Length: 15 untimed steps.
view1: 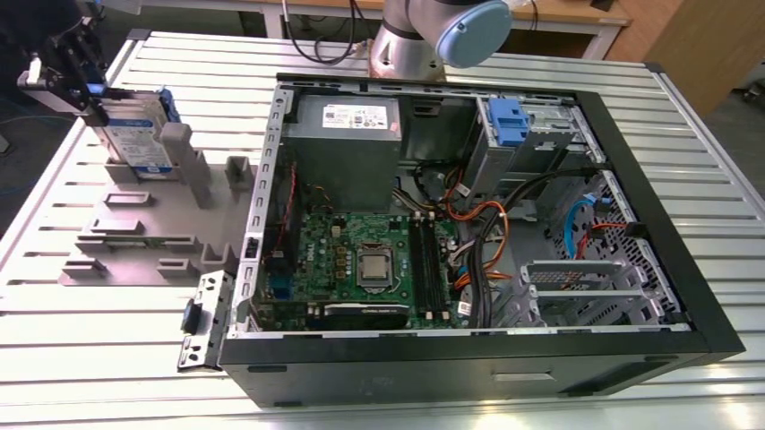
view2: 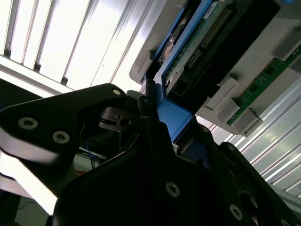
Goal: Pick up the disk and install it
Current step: 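Pick up the disk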
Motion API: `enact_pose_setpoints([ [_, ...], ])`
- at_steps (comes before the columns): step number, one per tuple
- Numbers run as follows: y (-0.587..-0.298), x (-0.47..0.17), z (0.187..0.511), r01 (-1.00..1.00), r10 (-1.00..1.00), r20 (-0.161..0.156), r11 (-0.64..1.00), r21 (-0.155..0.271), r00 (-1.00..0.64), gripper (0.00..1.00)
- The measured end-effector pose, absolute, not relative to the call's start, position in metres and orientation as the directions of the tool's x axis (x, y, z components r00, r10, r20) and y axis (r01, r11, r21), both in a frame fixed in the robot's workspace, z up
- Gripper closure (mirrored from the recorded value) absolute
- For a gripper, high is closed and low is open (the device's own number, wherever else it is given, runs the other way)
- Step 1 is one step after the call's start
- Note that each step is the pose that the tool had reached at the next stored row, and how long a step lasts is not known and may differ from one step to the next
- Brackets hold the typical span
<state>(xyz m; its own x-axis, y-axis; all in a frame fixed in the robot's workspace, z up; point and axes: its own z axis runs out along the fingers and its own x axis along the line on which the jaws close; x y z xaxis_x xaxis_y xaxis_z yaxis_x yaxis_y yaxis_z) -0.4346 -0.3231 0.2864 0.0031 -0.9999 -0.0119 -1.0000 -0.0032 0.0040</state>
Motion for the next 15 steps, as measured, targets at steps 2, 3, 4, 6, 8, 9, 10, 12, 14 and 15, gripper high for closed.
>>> enact_pose_setpoints([
  [2,-0.3231,-0.4346,0.2864,-1.0,-1.0,-0.012,-0.003,0.004,0.003,0.63],
  [3,-0.3231,-0.4346,0.2863,-1.0,-1.0,-0.012,-0.003,0.004,0.003,0.63],
  [4,-0.3231,-0.4346,0.2863,-1.0,-1.0,-0.012,-0.003,0.004,0.003,0.63],
  [6,-0.323,-0.4346,0.2863,-1.0,-1.0,-0.012,-0.003,0.004,0.003,0.63],
  [8,-0.323,-0.4346,0.287,-1.0,-1.0,-0.012,-0.003,0.004,0.003,0.63],
  [9,-0.323,-0.4346,0.2876,-1.0,-1.0,-0.012,-0.003,0.004,0.003,0.63],
  [10,-0.323,-0.4346,0.2882,-1.0,-1.0,-0.012,-0.003,0.004,0.003,0.63],
  [12,-0.323,-0.4346,0.2892,-1.0,-1.0,-0.012,-0.003,0.004,0.003,0.63],
  [14,-0.323,-0.4346,0.2896,-1.0,-1.0,-0.012,-0.003,0.004,0.003,0.63],
  [15,-0.323,-0.4346,0.2896,-1.0,-1.0,-0.012,-0.003,0.004,0.003,0.63],
])
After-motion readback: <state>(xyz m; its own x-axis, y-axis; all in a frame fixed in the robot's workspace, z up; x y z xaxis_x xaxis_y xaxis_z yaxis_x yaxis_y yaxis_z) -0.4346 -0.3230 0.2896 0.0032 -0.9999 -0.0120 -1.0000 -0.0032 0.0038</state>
